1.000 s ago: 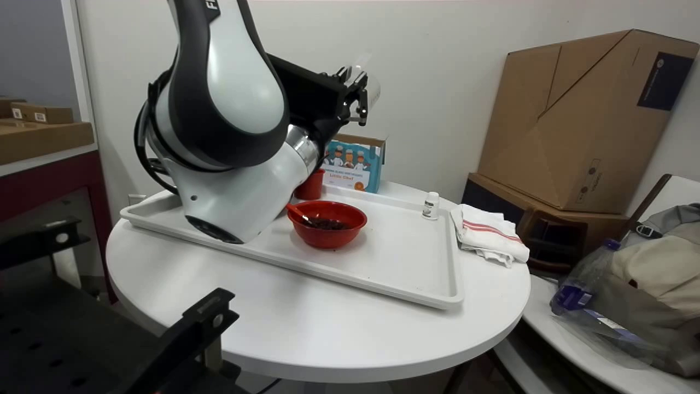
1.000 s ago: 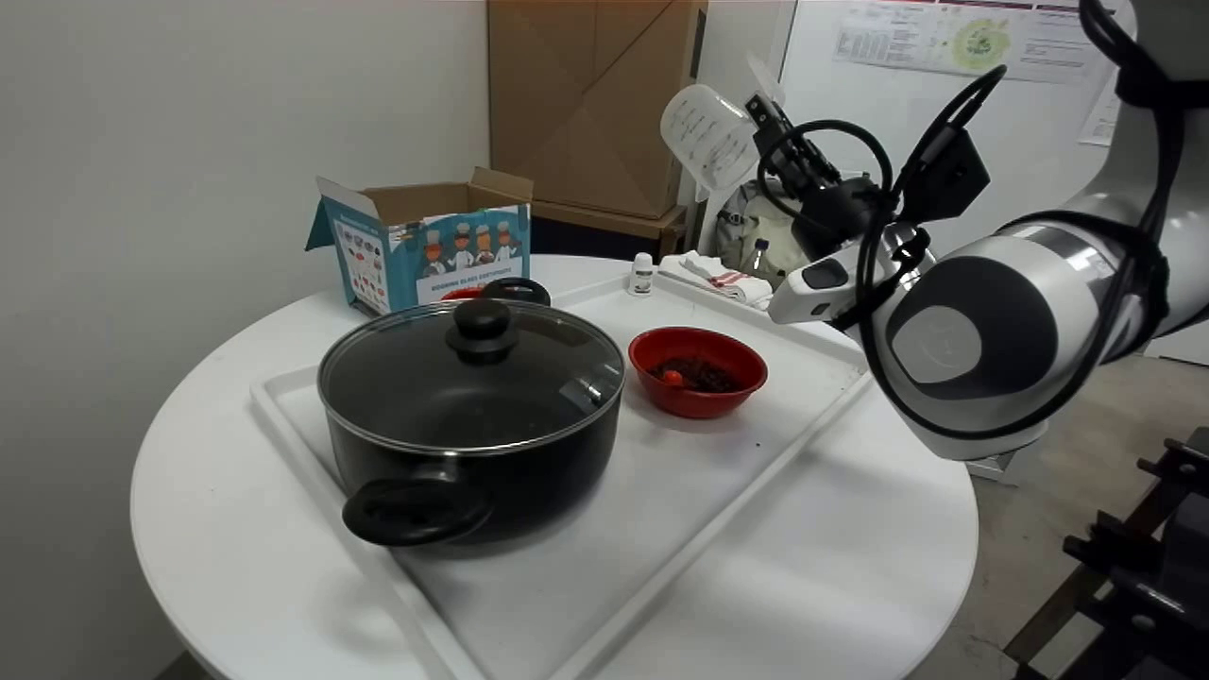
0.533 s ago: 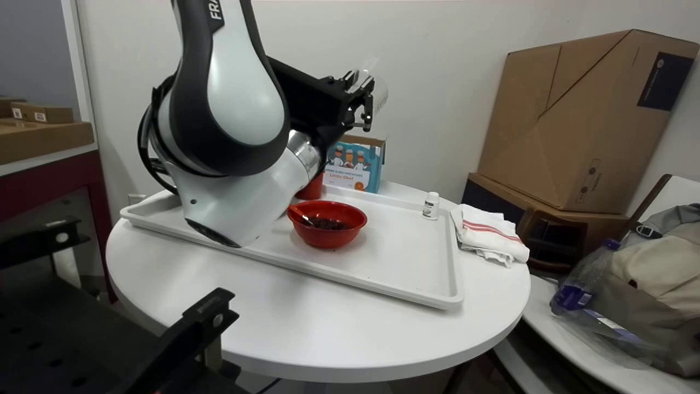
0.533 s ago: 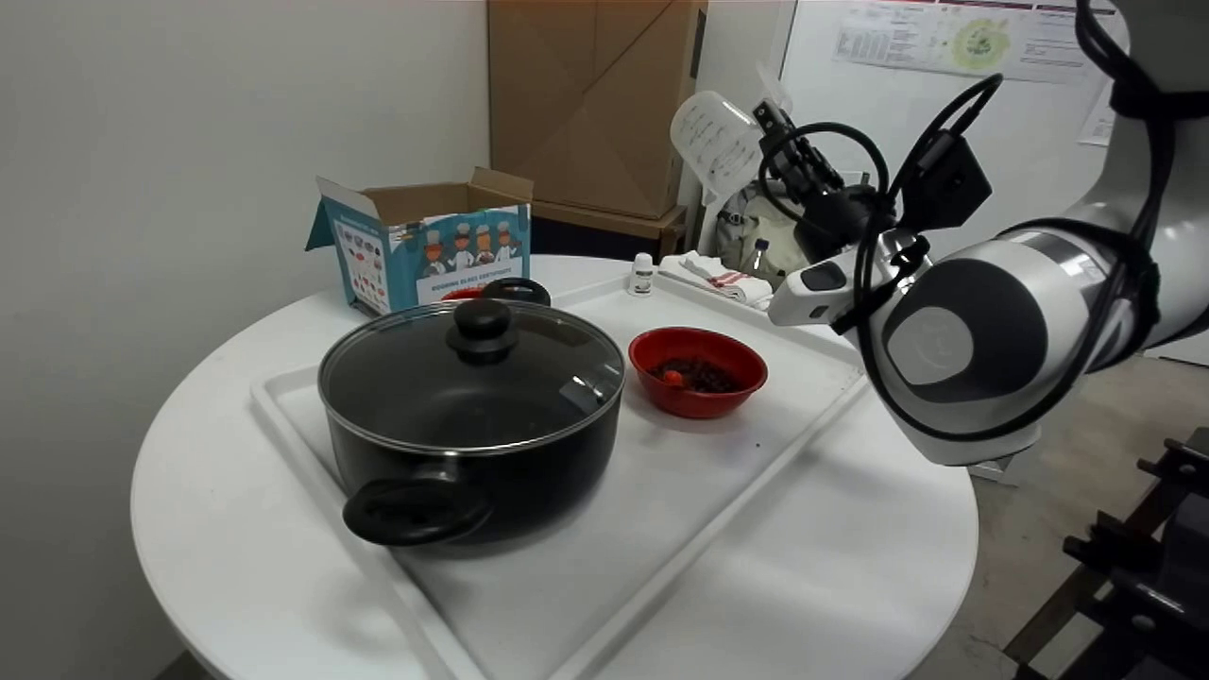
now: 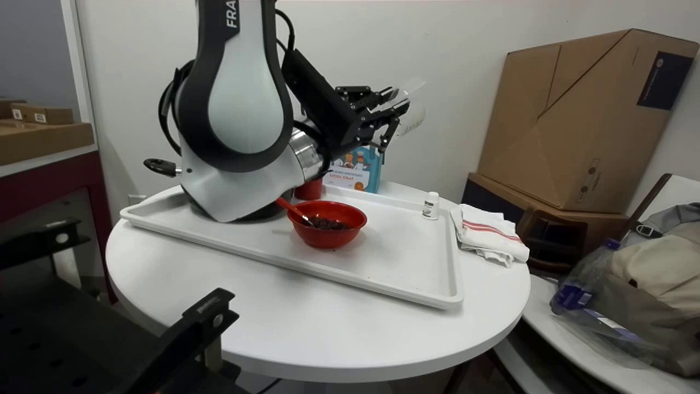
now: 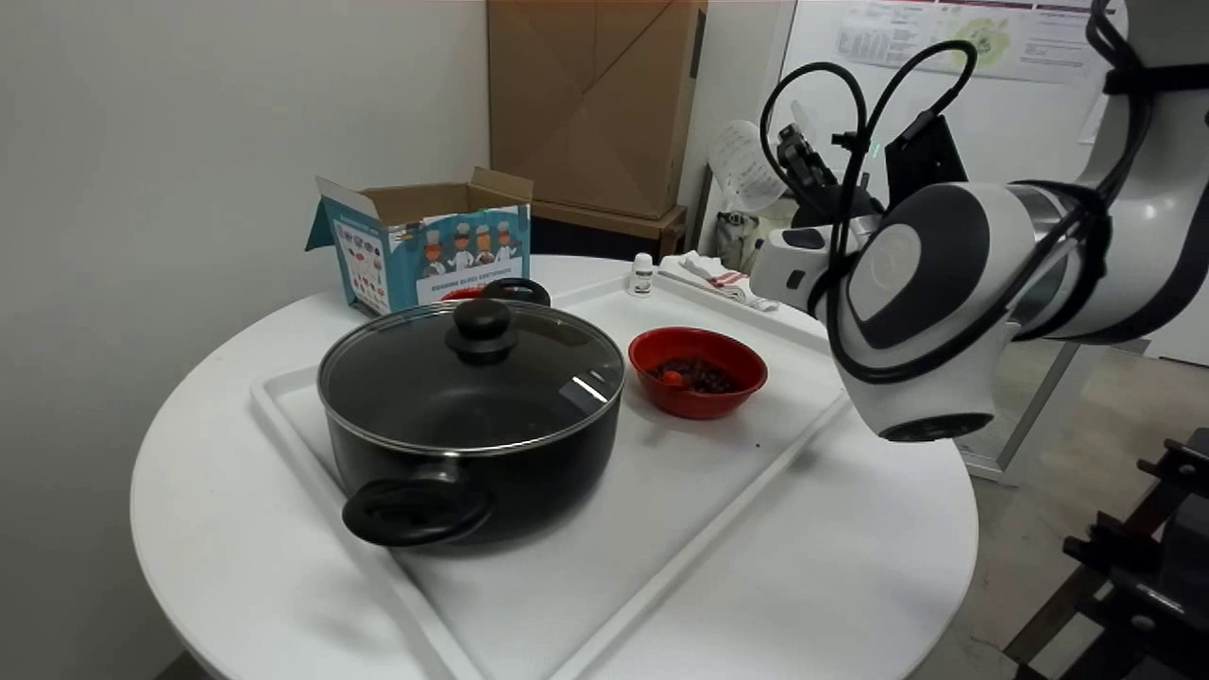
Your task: Pour the contents in the jug into the red bowl
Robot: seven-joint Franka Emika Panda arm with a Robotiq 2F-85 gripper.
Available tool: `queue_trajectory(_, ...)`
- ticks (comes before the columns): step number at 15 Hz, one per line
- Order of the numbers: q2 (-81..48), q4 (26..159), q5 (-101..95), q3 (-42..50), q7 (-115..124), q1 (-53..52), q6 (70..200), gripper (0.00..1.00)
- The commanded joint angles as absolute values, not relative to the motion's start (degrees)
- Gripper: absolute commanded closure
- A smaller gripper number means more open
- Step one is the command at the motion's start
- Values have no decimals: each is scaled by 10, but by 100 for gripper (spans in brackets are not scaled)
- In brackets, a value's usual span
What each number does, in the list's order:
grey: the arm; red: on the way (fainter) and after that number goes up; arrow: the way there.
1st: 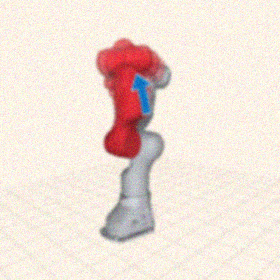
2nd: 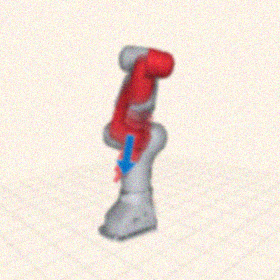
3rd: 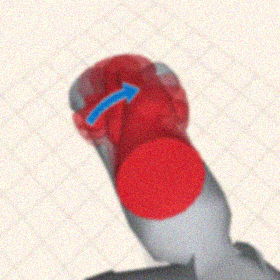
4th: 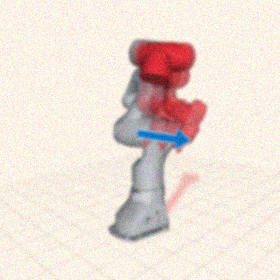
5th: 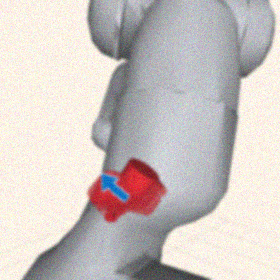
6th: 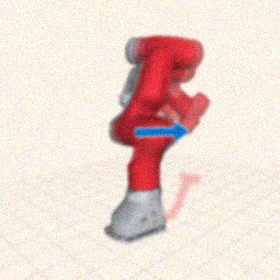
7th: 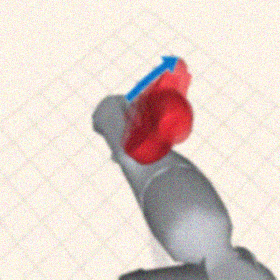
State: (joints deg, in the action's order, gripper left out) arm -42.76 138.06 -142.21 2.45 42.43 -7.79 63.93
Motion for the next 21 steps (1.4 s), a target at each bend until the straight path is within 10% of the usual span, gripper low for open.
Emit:
queue_trajectory(1,-387,1375,-1361,-48,417,-12,707,91)
queue_trajectory(21,-149,1276,-866,15,137,126,1239,91)
